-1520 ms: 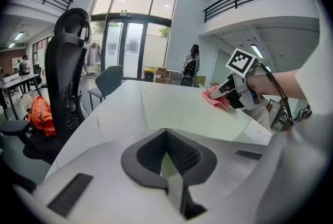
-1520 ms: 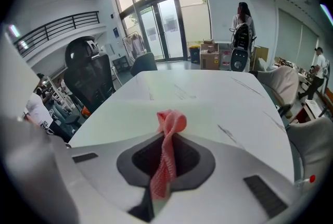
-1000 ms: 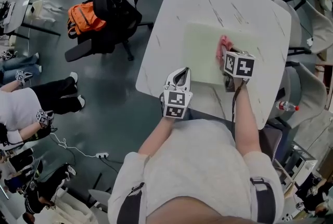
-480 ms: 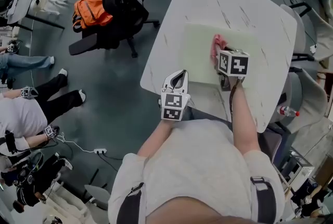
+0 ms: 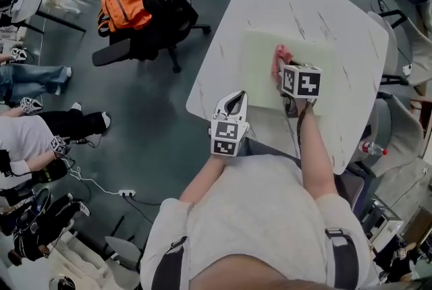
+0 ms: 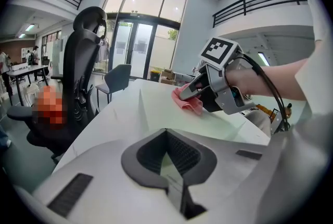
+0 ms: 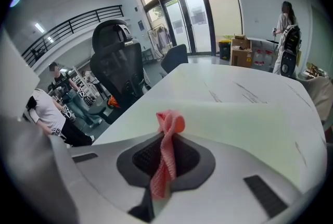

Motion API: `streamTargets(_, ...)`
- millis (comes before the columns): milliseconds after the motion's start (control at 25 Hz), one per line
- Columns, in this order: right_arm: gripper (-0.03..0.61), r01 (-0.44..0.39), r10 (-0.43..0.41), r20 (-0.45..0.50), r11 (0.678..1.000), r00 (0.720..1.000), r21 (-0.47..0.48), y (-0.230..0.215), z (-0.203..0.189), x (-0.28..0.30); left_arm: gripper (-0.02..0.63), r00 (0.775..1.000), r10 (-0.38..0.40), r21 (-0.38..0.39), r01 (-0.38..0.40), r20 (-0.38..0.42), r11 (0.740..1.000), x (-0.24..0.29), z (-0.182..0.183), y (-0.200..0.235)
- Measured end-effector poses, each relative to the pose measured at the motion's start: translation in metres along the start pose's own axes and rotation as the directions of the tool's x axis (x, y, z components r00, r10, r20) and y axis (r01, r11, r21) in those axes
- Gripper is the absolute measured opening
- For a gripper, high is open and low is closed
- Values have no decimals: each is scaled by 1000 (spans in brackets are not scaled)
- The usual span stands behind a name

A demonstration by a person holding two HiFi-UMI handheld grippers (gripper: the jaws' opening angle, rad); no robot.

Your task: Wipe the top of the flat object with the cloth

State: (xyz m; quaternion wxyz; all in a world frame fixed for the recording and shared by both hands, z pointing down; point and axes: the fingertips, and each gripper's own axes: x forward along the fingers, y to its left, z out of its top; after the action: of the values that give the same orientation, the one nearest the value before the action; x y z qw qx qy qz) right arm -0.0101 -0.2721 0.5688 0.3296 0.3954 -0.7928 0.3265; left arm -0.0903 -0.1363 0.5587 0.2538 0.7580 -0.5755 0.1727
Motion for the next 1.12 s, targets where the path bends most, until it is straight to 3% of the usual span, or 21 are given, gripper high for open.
streamTargets(600,29,-129,126,-37,987,991,-99,87,10,32,12,1000,-19,-7,19,-3,1000,-4,-1,1)
streamTargets(1120,29,-144,142,-33,984,989,-102,102,6,34,12,1000,-21,-38,22,4,999,-10,-6,5)
